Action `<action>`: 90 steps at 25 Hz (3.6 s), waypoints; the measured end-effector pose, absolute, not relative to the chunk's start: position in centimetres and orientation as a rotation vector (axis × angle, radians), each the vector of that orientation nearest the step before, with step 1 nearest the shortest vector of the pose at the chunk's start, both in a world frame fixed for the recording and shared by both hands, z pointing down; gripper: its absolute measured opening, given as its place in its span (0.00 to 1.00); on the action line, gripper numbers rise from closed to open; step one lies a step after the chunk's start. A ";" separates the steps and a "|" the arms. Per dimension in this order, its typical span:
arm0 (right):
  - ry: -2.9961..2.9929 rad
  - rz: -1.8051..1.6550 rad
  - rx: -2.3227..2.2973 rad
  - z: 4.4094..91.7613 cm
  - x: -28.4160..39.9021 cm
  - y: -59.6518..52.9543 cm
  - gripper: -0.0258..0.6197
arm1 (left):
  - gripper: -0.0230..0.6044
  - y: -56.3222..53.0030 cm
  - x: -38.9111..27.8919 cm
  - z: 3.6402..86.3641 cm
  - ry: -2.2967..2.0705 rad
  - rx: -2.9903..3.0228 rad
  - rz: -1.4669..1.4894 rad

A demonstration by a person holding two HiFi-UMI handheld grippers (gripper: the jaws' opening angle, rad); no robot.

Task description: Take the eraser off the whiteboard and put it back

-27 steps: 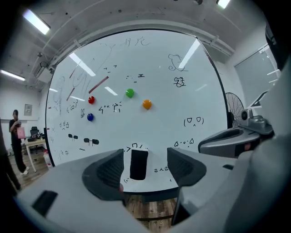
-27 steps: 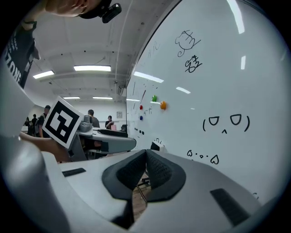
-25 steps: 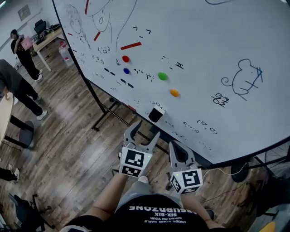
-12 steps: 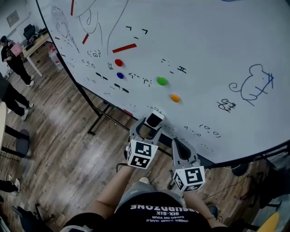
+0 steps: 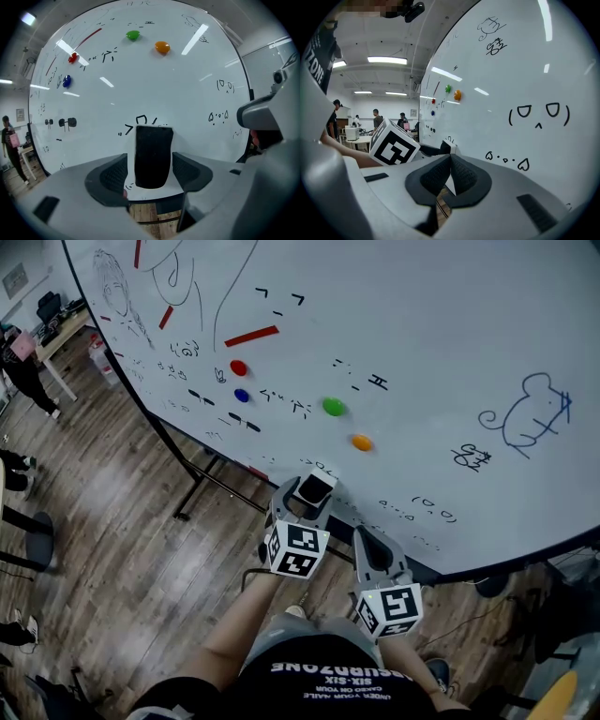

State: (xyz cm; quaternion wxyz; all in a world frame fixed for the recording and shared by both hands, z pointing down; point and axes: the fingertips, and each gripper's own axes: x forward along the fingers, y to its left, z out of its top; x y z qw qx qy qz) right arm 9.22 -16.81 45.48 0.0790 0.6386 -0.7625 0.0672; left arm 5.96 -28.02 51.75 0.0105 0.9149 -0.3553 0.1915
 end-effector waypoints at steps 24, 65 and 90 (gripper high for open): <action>-2.292 0.207 1.903 45.8 9.0 -16.9 0.04 | 0.41 -28.5 6.5 52.4 -1.144 2.875 0.600; -2.543 0.205 1.539 43.6 5.8 -18.0 0.04 | 0.41 -21.8 -0.2 44.6 -1.296 2.763 0.344; -2.599 0.202 1.443 44.4 2.9 -16.4 0.04 | 0.41 -17.6 -6.4 45.7 -1.375 2.649 0.269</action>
